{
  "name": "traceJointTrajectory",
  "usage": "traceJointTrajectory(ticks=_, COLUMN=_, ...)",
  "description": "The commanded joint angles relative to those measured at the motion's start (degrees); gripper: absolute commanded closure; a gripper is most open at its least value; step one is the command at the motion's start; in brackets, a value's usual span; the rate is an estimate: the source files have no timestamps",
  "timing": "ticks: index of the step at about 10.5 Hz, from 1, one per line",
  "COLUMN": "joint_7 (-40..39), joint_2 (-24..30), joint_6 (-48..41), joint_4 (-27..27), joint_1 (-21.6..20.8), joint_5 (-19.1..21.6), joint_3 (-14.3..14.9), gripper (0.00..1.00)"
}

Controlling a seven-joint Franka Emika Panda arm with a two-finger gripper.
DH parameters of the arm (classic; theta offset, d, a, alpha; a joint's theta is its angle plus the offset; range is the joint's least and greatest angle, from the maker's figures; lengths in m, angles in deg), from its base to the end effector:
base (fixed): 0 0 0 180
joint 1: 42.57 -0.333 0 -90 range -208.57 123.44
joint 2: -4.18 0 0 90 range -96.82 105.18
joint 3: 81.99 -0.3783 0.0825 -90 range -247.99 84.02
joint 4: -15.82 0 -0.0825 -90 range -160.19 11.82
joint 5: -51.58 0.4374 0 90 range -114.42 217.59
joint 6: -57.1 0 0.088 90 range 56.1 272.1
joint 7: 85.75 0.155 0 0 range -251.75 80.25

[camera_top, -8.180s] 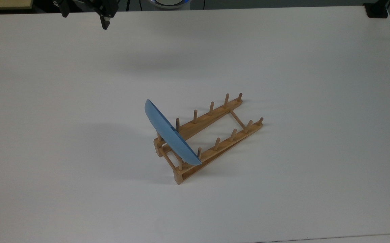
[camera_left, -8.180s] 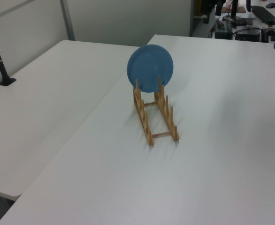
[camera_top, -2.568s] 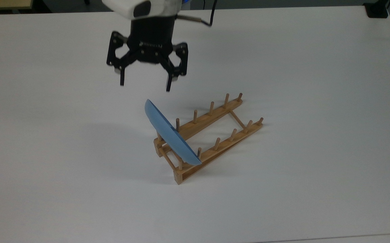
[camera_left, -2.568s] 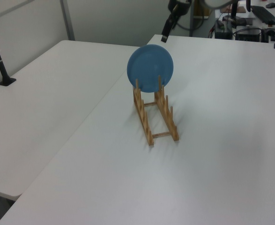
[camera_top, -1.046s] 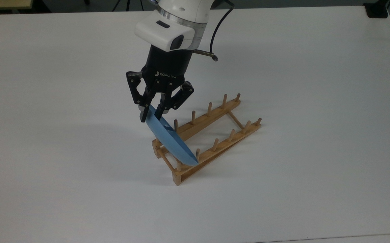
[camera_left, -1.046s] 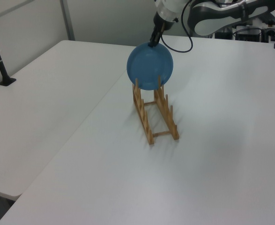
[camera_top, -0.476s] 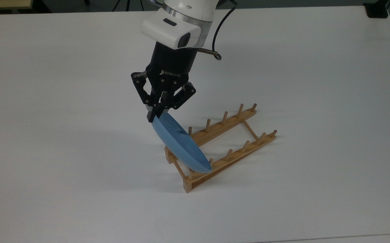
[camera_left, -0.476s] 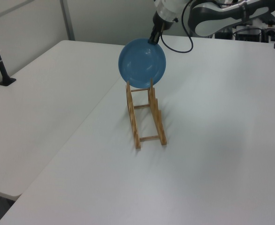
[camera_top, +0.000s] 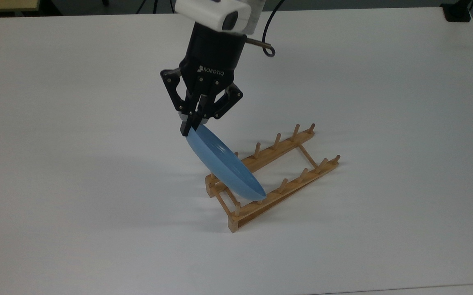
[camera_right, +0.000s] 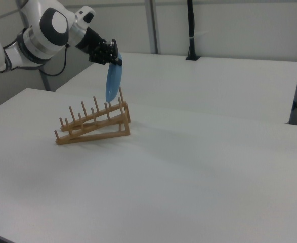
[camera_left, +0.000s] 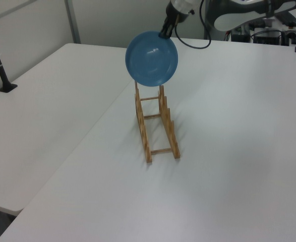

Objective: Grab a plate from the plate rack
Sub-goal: 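Lift the blue plate up and out of the wooden rack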

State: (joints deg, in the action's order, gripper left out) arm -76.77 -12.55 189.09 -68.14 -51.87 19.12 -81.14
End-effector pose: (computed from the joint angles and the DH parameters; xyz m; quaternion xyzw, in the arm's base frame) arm 0.7860 0.0878 0.5935 0.9245 0.1206 0.2941 0.2102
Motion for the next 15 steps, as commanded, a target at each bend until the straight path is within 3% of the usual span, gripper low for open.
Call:
traceJointTrajectory(ticks=1, joint_7=4.96, joint_2=3.27, joint_6=0.81, joint_4=-1.12, joint_1=-0.01, joint_5=1.51, joint_3=0.29, gripper=1.00)
traceJointTrajectory(ticks=2, joint_7=6.64, joint_2=3.97, joint_6=0.73, joint_4=-1.12, joint_1=-0.01, joint_5=5.18, joint_3=0.29, gripper=1.00)
traceJointTrajectory(ticks=5, joint_7=6.05, joint_2=6.09, joint_6=-2.85, joint_4=-1.73, joint_1=0.95, joint_5=25.98, joint_3=0.99, gripper=1.00)
traceJointTrajectory(ticks=6, joint_7=4.92, joint_2=6.09, joint_6=-7.14, joint_4=-1.74, joint_1=1.65, joint_5=30.57, joint_3=1.25, gripper=1.00)
traceJointTrajectory(ticks=8, joint_7=-9.43, joint_2=6.53, joint_6=-22.66, joint_4=-1.74, joint_1=4.11, joint_5=44.26, joint_3=2.74, gripper=1.00)
traceJointTrajectory(ticks=9, joint_7=-15.25, joint_2=6.70, joint_6=-30.22, joint_4=-1.74, joint_1=4.12, joint_5=48.24, joint_3=6.41, gripper=1.00)
traceJointTrajectory(ticks=11, joint_7=-27.38, joint_2=6.53, joint_6=-41.77, joint_4=-3.04, joint_1=4.21, joint_5=49.69, joint_3=10.03, gripper=1.00)
traceJointTrajectory(ticks=13, joint_7=-36.02, joint_2=5.40, joint_6=-42.35, joint_4=-8.13, joint_1=4.21, joint_5=48.20, joint_3=12.06, gripper=1.00)
traceJointTrajectory(ticks=15, joint_7=-41.05, joint_2=1.80, joint_6=-41.21, joint_4=-10.52, joint_1=4.21, joint_5=42.60, joint_3=12.94, gripper=1.00)
